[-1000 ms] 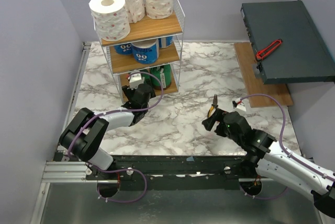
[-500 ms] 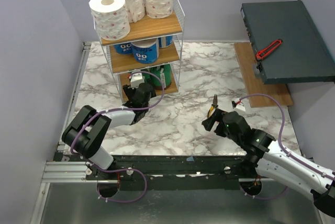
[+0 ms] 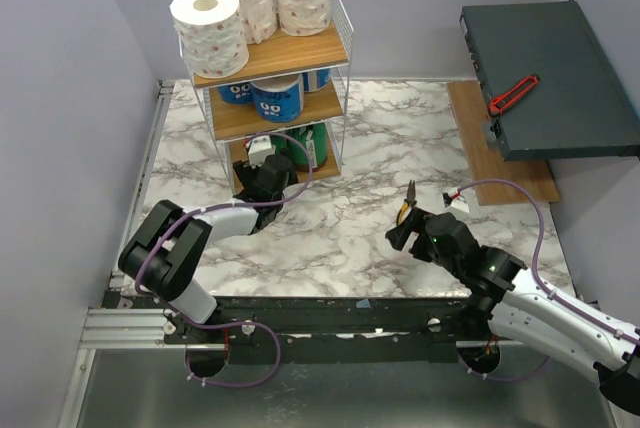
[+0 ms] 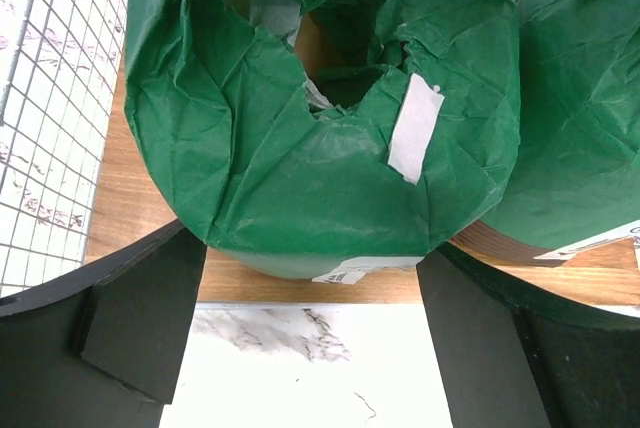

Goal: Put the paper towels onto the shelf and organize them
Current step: Adjust the paper towel on the shelf, then reset both arms

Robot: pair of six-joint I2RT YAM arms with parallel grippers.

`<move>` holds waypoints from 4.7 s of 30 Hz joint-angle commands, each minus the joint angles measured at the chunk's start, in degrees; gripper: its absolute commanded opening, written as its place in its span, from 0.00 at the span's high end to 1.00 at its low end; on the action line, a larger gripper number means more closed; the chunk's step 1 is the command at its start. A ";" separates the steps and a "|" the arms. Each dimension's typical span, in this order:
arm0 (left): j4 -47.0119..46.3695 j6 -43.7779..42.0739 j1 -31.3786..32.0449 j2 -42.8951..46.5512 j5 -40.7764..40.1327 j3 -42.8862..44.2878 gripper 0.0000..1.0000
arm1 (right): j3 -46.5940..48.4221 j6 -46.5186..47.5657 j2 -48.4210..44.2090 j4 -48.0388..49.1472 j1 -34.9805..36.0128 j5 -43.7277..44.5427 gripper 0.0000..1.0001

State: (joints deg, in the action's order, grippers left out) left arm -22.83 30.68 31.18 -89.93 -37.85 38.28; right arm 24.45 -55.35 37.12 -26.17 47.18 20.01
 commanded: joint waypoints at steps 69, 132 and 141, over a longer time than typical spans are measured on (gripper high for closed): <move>50.23 14.24 -25.03 57.84 6.47 -6.16 0.02 | 8.40 7.84 2.82 0.27 0.28 0.89 0.00; -45.41 -25.47 -28.28 17.03 21.54 -28.14 0.01 | -7.57 50.12 22.89 70.66 -11.01 16.80 0.00; -47.84 -26.24 -28.19 16.81 23.36 -29.30 0.02 | -6.69 55.57 34.80 78.97 -17.79 9.49 0.00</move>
State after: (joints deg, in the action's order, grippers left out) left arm -67.35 4.36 3.33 -72.88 -16.82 9.80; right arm 16.84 -2.61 68.79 45.17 31.11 32.21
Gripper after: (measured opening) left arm 0.985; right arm 0.998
